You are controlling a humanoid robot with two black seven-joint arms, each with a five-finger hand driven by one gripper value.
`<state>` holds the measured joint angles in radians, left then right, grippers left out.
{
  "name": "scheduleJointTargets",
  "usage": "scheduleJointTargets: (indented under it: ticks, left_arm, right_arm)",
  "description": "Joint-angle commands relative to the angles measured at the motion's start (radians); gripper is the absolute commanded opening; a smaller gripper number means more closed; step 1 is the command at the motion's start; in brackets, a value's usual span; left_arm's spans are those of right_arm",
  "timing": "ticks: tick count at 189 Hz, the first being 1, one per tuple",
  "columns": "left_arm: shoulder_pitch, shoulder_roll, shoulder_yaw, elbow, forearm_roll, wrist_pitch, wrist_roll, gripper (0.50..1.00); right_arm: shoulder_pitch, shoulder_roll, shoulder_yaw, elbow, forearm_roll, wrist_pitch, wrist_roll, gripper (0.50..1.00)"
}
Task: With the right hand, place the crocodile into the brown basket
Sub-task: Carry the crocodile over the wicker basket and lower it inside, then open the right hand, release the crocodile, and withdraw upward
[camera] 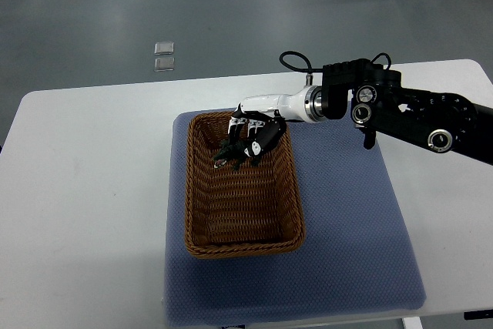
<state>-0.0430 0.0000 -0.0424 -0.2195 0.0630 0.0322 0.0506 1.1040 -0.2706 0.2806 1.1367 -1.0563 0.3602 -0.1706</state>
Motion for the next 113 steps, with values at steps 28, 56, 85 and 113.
scheduleJointTargets:
  ticks: [28, 56, 85, 113]
  left_arm:
    - [0.0, 0.0, 0.001, -0.006, 0.0, 0.0, 0.0, 1.0]
    - [0.0, 0.0, 0.001, -0.006, 0.0, 0.0, 0.002, 1.0]
    - [0.0, 0.0, -0.001, -0.006, -0.002, 0.0, 0.0, 1.0]
    - [0.0, 0.0, -0.001, -0.006, -0.002, 0.0, 0.002, 1.0]
  right_arm:
    - [-0.046, 0.045, 0.0, -0.029, -0.01, -0.03, 0.006, 0.5]
    - [-0.069, 0.057, 0.0, -0.035, -0.025, -0.05, 0.006, 0.5]
    - [-0.085, 0.067, 0.0, -0.048, -0.045, -0.055, 0.006, 0.5]
    - [-0.098, 0.068, 0.003, -0.049, -0.045, -0.057, 0.019, 0.529]
